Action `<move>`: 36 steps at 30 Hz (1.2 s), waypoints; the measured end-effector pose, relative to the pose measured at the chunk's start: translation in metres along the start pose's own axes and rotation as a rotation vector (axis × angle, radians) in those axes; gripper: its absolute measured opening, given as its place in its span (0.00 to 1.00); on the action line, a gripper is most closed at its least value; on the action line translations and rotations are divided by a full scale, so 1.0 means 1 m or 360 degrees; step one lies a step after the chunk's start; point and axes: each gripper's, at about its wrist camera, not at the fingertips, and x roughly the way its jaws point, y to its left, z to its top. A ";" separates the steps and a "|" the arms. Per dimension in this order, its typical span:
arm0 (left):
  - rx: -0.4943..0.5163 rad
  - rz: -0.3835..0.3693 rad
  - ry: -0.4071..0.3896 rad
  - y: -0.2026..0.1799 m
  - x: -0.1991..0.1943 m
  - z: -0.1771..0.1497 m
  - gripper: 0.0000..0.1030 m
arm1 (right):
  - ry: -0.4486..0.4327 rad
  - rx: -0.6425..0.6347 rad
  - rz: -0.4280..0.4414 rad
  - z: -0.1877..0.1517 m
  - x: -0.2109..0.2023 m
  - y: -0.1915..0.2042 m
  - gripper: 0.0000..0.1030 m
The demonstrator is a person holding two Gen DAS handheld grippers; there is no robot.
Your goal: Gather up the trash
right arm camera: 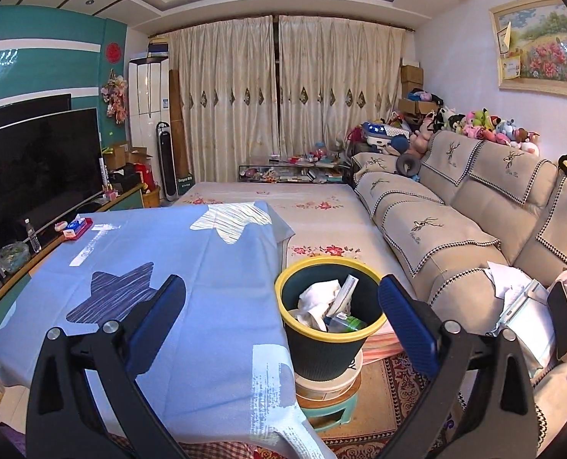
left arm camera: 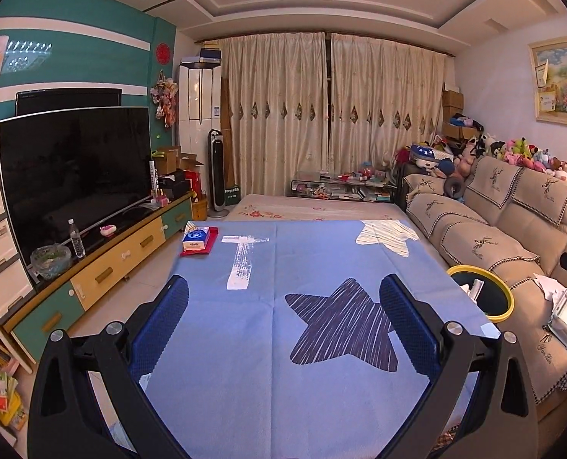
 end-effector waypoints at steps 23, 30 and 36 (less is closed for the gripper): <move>0.0029 -0.0009 0.0009 -0.012 0.002 0.004 0.95 | 0.0026 0.0035 0.0007 -0.002 0.007 -0.005 0.93; 0.0035 -0.0011 0.0007 -0.014 0.002 0.005 0.95 | 0.0039 0.0046 0.0004 -0.005 0.012 -0.004 0.93; 0.0047 -0.0018 0.0019 -0.016 0.003 0.007 0.95 | 0.0052 0.0051 0.0007 -0.008 0.016 -0.003 0.93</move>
